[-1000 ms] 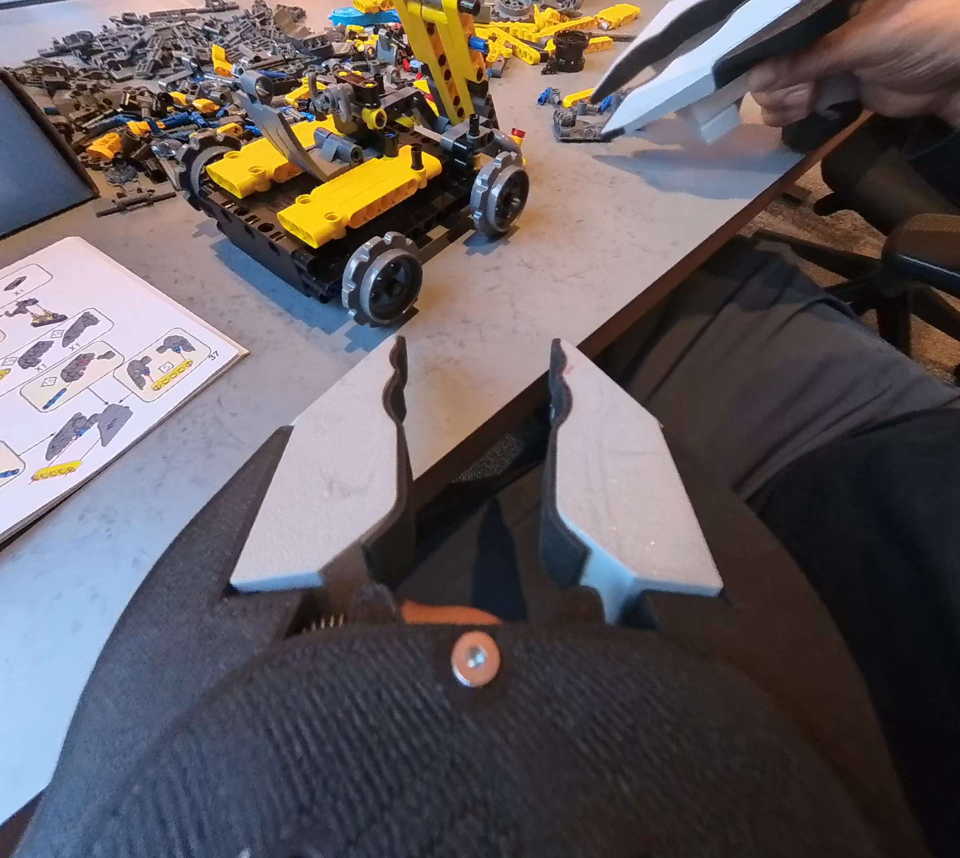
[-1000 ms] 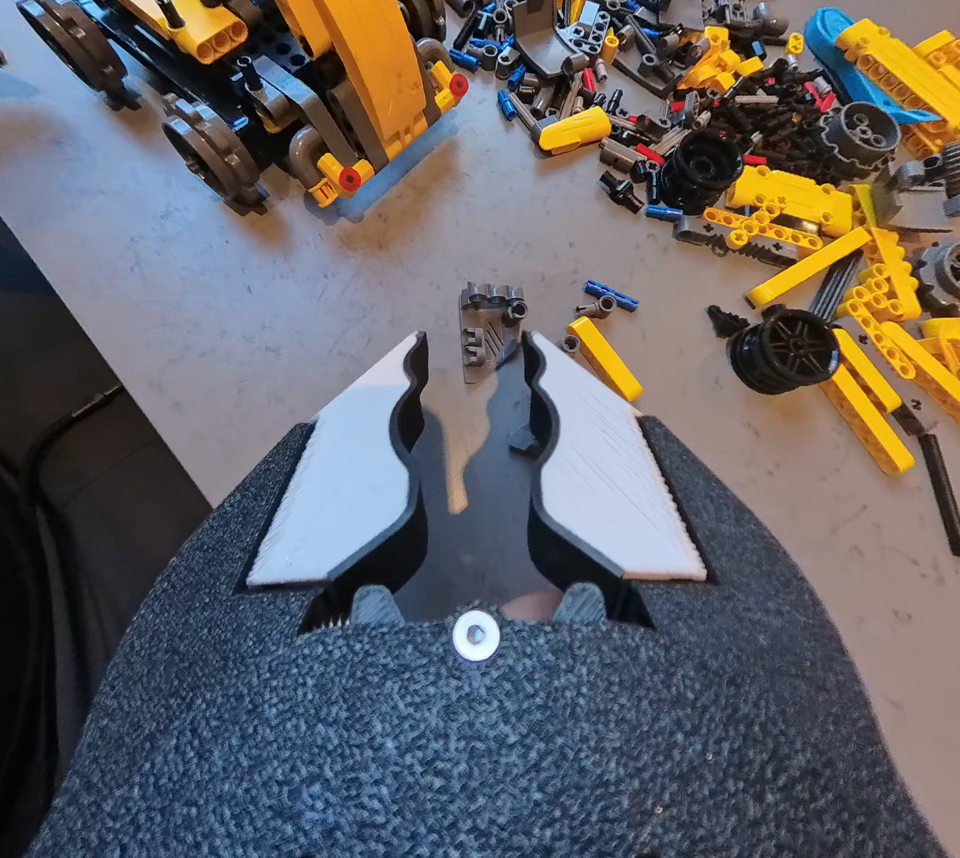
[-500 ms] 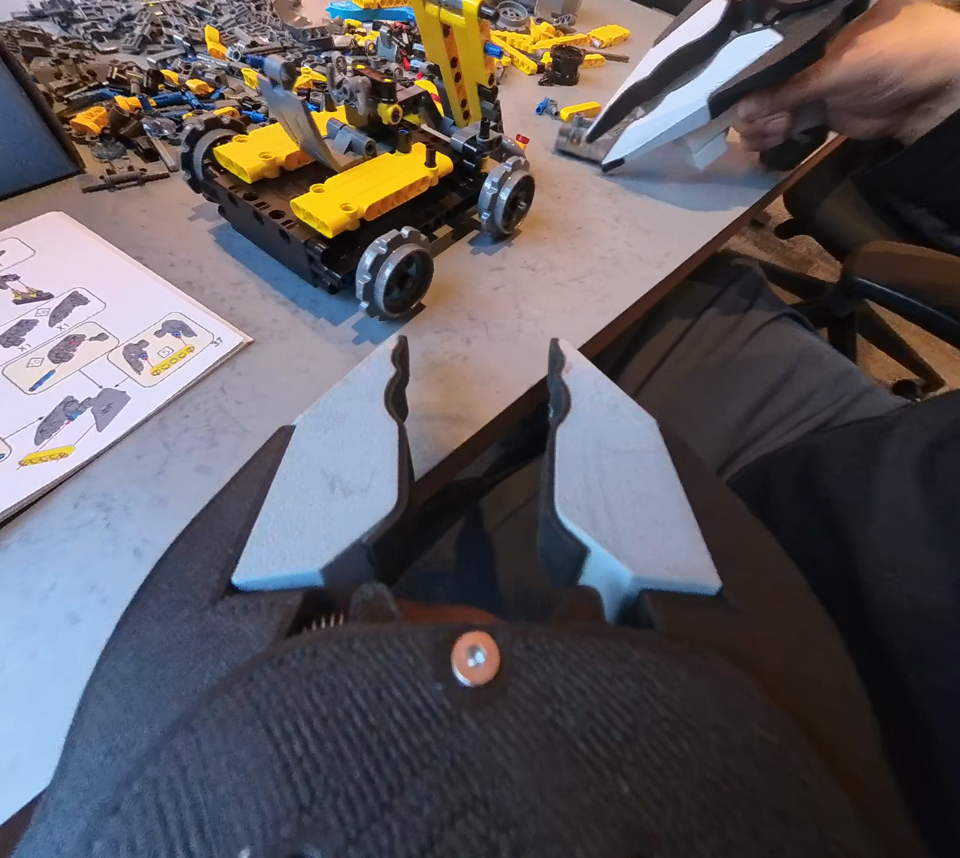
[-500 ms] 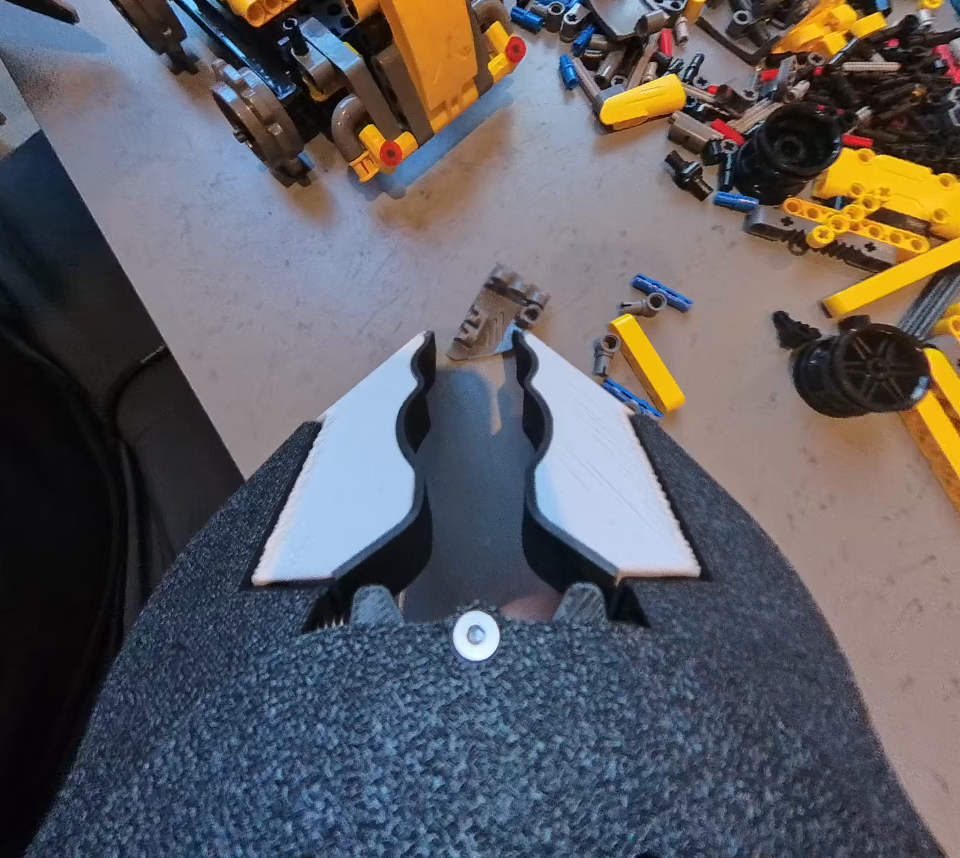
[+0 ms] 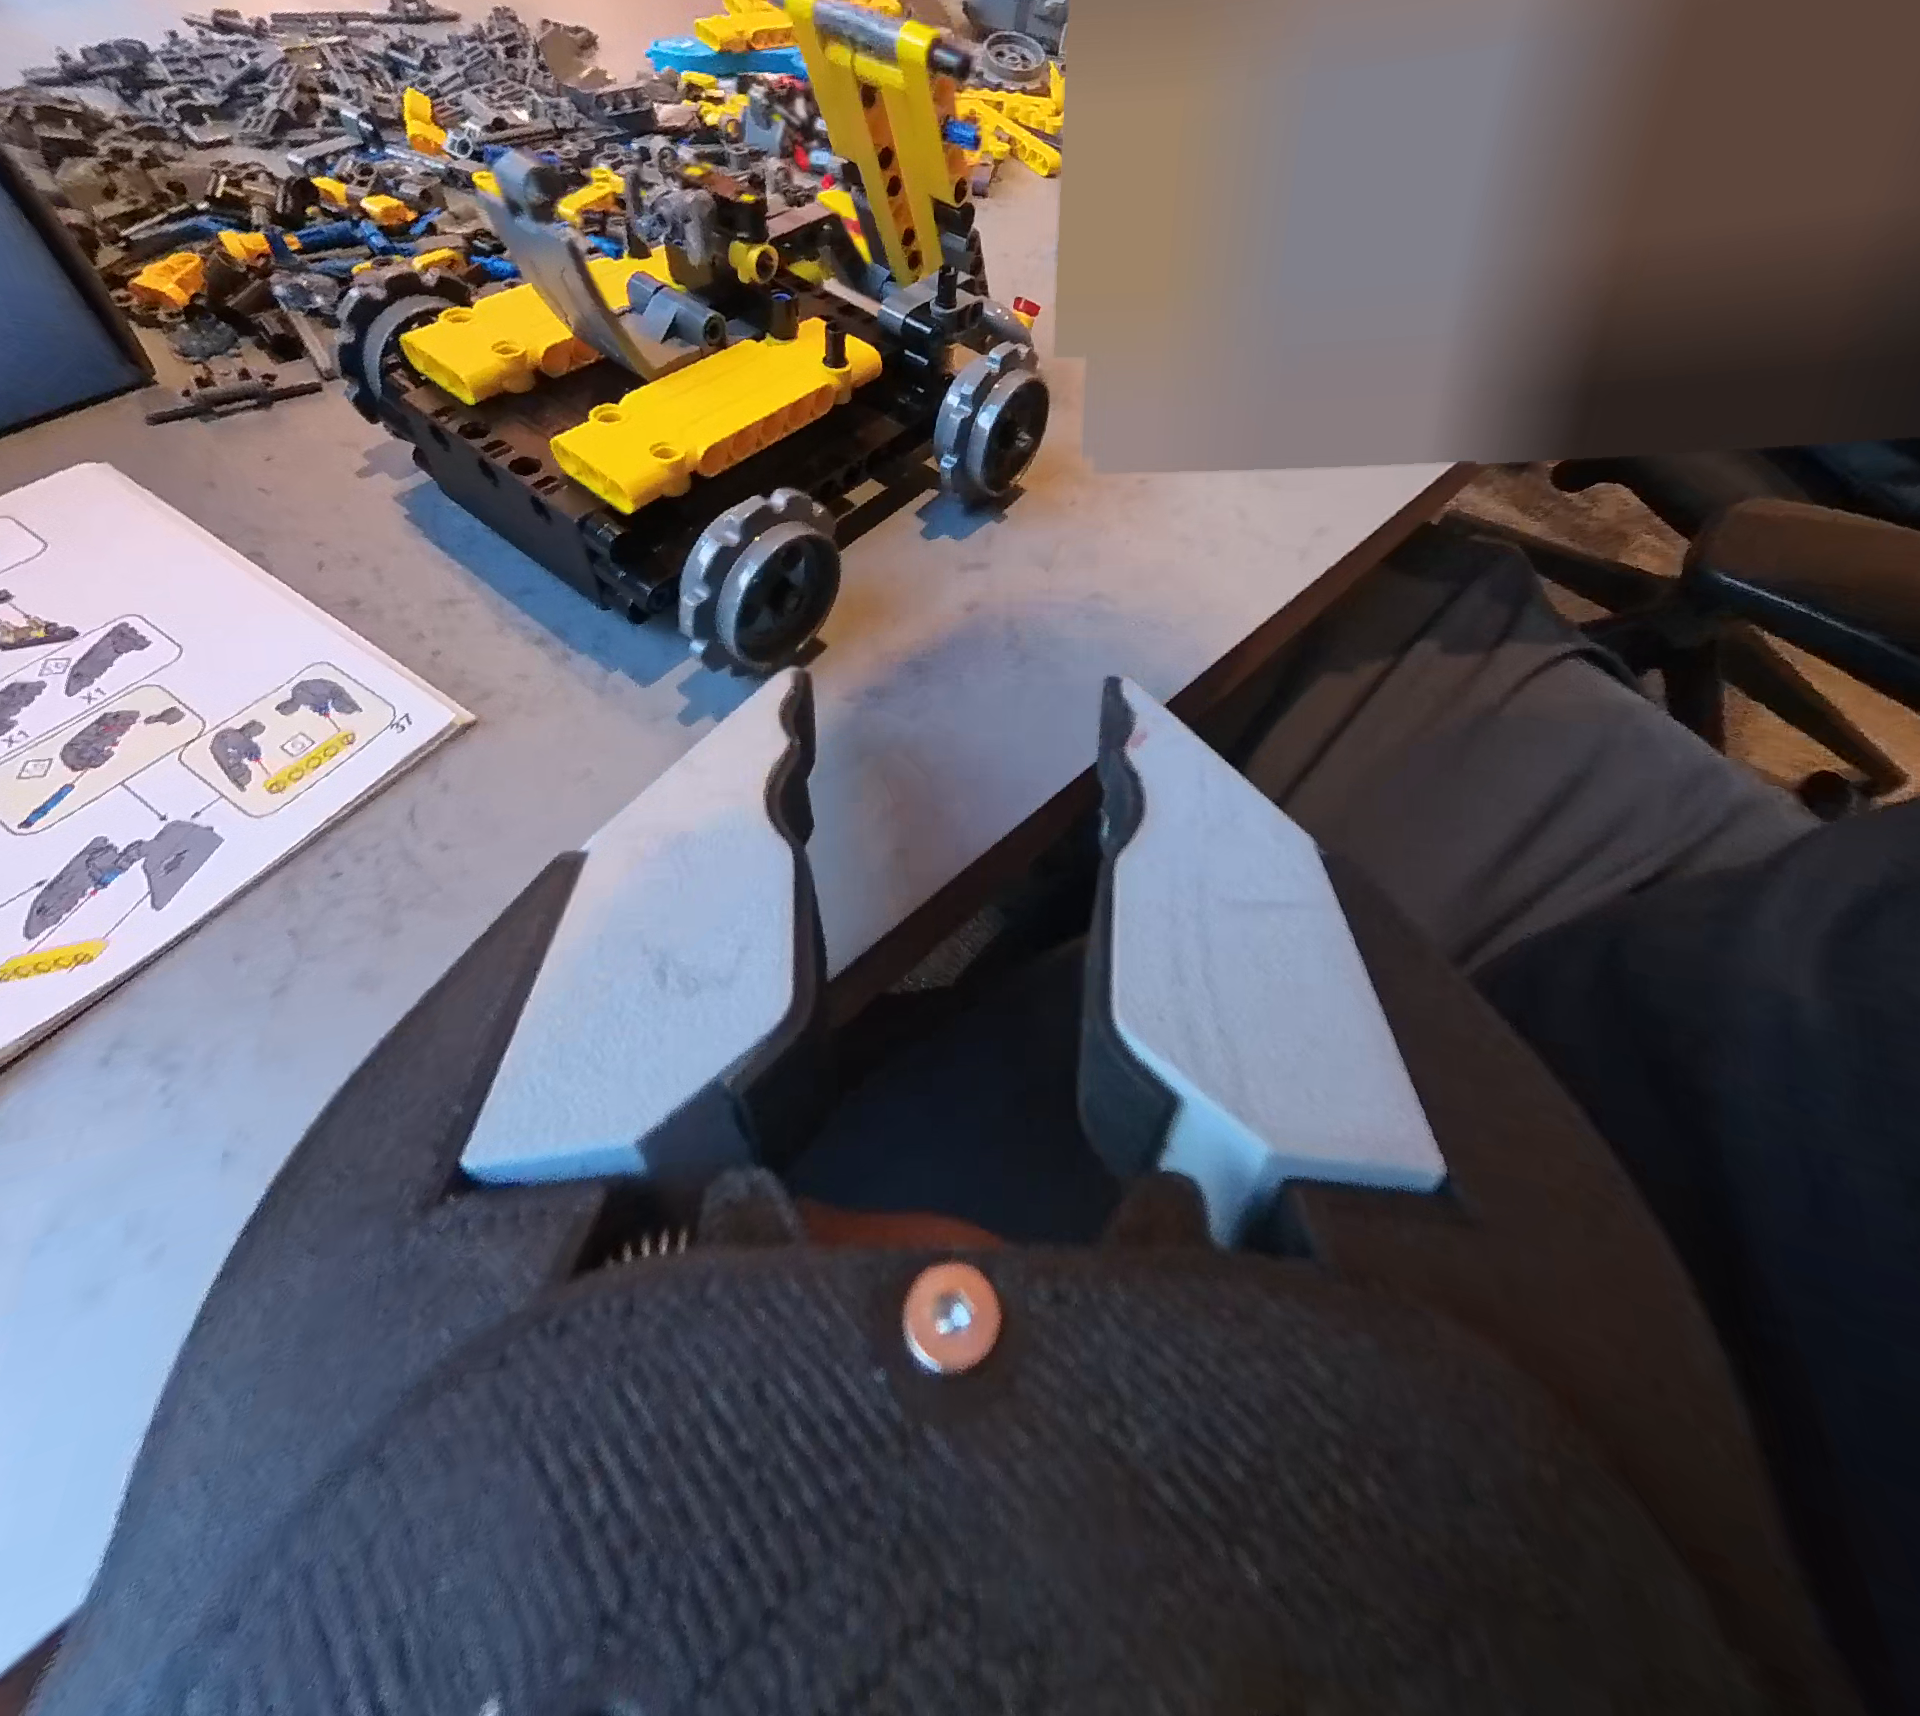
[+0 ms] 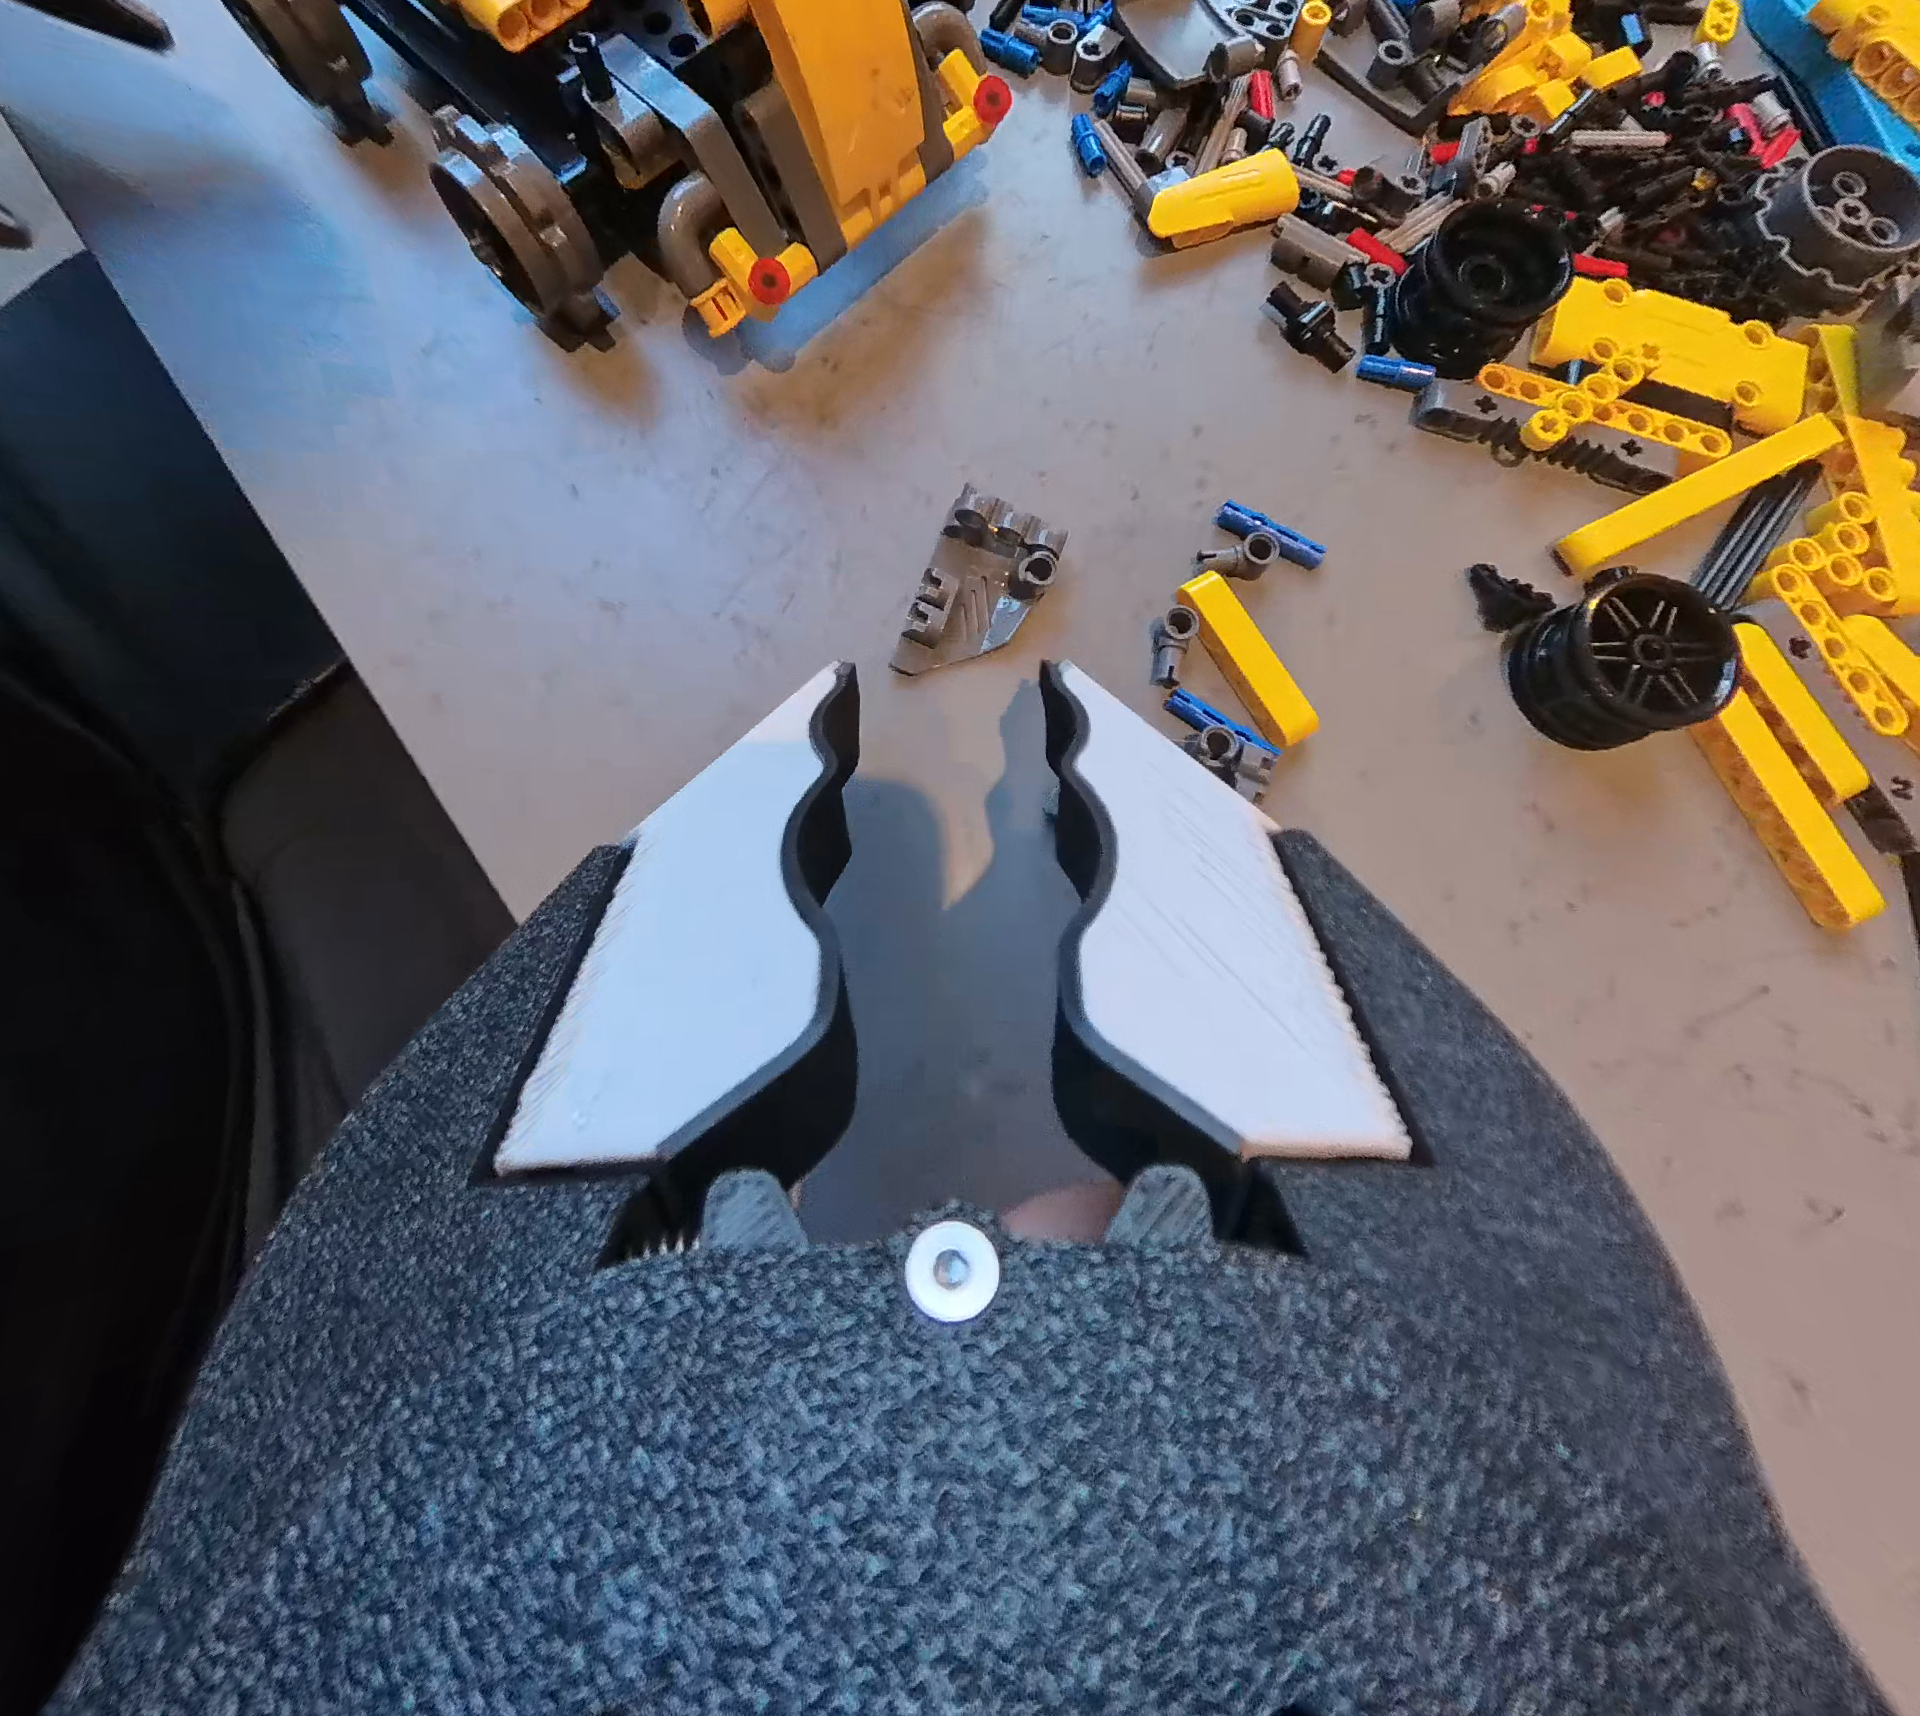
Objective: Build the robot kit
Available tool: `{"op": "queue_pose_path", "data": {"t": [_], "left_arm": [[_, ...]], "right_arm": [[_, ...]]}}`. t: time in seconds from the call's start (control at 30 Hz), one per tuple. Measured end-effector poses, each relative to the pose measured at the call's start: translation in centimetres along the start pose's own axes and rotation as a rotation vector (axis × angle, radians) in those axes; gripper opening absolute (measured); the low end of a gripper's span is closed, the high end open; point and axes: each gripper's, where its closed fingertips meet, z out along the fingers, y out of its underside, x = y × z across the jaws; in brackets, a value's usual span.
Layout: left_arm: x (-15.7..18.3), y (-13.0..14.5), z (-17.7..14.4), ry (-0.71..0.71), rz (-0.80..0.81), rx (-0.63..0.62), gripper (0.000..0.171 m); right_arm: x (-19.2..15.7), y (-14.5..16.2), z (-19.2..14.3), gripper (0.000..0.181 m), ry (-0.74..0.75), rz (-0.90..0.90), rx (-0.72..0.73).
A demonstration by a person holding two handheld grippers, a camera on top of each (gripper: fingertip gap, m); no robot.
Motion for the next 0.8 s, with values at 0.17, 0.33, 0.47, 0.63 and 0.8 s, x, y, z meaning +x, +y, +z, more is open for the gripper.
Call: {"op": "queue_pose_path", "data": {"t": [0.17, 0.33, 0.47, 0.63, 0.8], "left_arm": [[1.0, -0.3, 0.7, 0.033, 0.040, 0.006, 0.053], [1.9, -0.8, 1.6, 0.053, 0.081, 0.022, 0.054], [2.3, -1.0, 2.1, 0.074, 0.082, 0.031, 0.053], [2.6, -1.1, 2.1, 0.091, 0.091, 0.030, 0.053], [2.9, -1.1, 2.1, 0.120, 0.065, 0.032, 0.052]], "right_arm": [[0.0, -0.1, 0.1, 0.040, -0.019, 0.003, 0.015], [-0.4, -0.4, 0.7, 0.045, -0.043, 0.018, 0.021], [-0.2, -0.3, 1.4, 0.045, -0.037, 0.046, 0.015], [0.3, -1.1, 1.8, 0.043, -0.043, 0.071, 0.020], [0.5, -1.1, 2.9, 0.029, -0.060, 0.019, -0.021]]}}
